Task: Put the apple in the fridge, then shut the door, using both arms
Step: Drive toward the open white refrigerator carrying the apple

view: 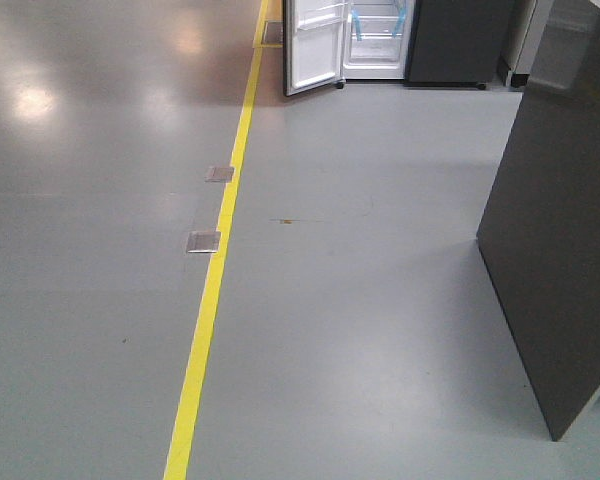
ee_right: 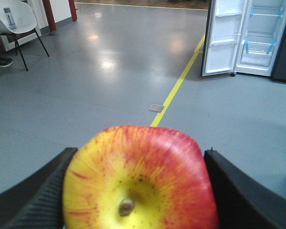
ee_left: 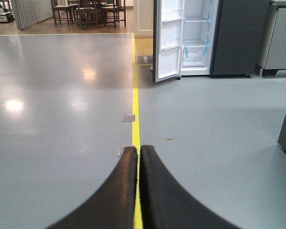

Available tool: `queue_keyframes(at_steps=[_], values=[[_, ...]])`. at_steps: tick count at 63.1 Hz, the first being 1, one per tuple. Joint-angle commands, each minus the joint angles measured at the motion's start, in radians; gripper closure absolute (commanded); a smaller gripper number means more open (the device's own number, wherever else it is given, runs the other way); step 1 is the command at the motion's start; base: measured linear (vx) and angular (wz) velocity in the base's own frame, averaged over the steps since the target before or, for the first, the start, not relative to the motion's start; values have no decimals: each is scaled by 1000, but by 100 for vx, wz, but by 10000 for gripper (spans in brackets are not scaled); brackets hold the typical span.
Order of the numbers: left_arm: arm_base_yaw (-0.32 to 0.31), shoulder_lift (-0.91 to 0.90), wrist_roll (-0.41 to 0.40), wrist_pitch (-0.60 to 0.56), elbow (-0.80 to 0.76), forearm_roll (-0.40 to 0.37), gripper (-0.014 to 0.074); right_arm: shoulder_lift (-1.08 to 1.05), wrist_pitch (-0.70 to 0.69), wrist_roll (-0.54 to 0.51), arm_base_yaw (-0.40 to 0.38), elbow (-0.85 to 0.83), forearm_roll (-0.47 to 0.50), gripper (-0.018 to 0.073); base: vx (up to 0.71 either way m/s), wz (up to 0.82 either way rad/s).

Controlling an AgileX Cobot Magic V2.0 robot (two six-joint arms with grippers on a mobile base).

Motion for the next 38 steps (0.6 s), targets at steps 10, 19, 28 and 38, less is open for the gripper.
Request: queue_keyframes(at_steps=[10, 19, 28, 38], values=[[1, -15, -11, -81, 21, -8, 603, 2, -77, -10, -3, -25, 32, 563, 21, -4], [1, -15, -11, -81, 21, -8, 603, 2, -77, -10, -3, -25, 32, 563, 22, -3], [1, -15, -11, -81, 21, -8, 603, 2, -77, -10, -3, -25, 32, 563, 22, -3], [1, -15, -11, -81, 21, -8, 603, 2, -77, -10, -3, -25, 32, 563, 24, -4]])
